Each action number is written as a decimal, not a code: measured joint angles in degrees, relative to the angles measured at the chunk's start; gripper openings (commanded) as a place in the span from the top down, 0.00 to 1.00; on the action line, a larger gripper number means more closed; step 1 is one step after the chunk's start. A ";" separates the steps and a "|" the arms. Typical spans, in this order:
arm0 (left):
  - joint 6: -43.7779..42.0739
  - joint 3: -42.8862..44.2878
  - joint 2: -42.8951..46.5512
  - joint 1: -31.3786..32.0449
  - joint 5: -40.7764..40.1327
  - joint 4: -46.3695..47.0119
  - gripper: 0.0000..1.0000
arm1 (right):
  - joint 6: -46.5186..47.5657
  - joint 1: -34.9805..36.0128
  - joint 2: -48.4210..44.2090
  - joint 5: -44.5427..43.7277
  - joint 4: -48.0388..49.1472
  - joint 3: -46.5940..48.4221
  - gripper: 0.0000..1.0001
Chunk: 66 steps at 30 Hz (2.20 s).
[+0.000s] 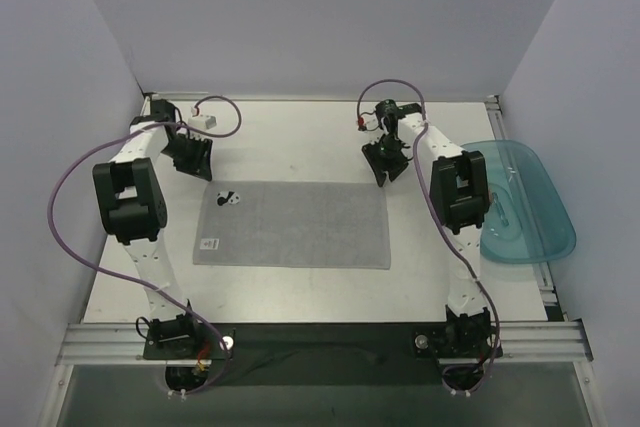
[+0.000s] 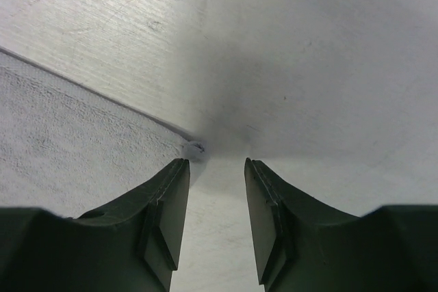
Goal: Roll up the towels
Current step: Flatten the towel
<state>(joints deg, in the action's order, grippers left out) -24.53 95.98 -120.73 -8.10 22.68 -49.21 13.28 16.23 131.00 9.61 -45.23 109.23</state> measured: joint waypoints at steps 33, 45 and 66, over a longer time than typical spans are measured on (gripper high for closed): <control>-1.16 1.77 -4.72 2.12 -1.73 1.88 0.67 | -1.11 1.18 1.92 3.26 -0.13 0.07 1.00; -3.48 0.98 -4.42 2.12 -0.98 2.27 0.65 | -1.03 1.07 1.92 3.21 -0.22 0.20 1.00; -2.03 4.35 -4.94 2.29 0.42 1.46 1.00 | -1.05 -1.40 3.56 3.08 -0.11 7.32 1.00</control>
<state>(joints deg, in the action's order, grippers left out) -26.57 100.33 -125.67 -5.80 23.09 -47.75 12.23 14.83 134.56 12.69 -45.34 116.55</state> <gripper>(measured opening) 0.027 0.045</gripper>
